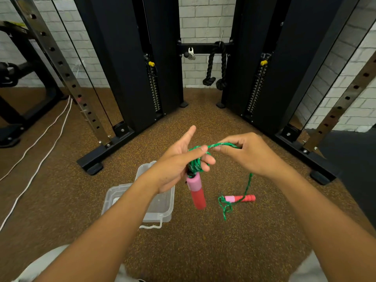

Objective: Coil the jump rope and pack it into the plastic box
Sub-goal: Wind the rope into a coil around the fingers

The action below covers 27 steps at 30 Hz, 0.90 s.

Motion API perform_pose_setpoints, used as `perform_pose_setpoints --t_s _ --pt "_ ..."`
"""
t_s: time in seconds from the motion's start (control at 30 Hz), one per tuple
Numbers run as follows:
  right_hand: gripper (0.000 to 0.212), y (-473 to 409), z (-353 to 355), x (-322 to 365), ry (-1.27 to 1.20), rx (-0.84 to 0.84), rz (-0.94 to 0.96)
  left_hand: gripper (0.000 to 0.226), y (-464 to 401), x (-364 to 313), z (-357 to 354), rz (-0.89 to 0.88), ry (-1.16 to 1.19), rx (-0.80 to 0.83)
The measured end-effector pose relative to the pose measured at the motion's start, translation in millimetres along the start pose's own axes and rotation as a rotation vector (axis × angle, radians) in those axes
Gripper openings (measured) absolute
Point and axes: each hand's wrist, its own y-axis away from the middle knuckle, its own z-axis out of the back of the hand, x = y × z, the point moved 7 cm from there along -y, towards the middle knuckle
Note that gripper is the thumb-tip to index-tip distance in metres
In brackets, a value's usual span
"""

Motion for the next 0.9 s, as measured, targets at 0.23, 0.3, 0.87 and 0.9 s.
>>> perform_pose_setpoints --t_s 0.23,0.3,0.87,0.9 --pt "0.023 -1 -11 -16 -0.470 0.070 -0.147 0.067 -5 -4 20 -0.052 0.233 -0.133" --pt "0.015 -2 -10 -17 -0.486 0.048 -0.158 0.060 -6 -4 24 -0.062 0.286 -0.148" --pt "0.039 2 -46 -14 -0.059 0.136 -0.108 0.056 -1 -16 40 -0.180 0.273 -0.354" --pt "0.038 3 -48 -9 -0.042 0.140 -0.091 0.059 0 -15 40 -0.176 0.258 -0.356"
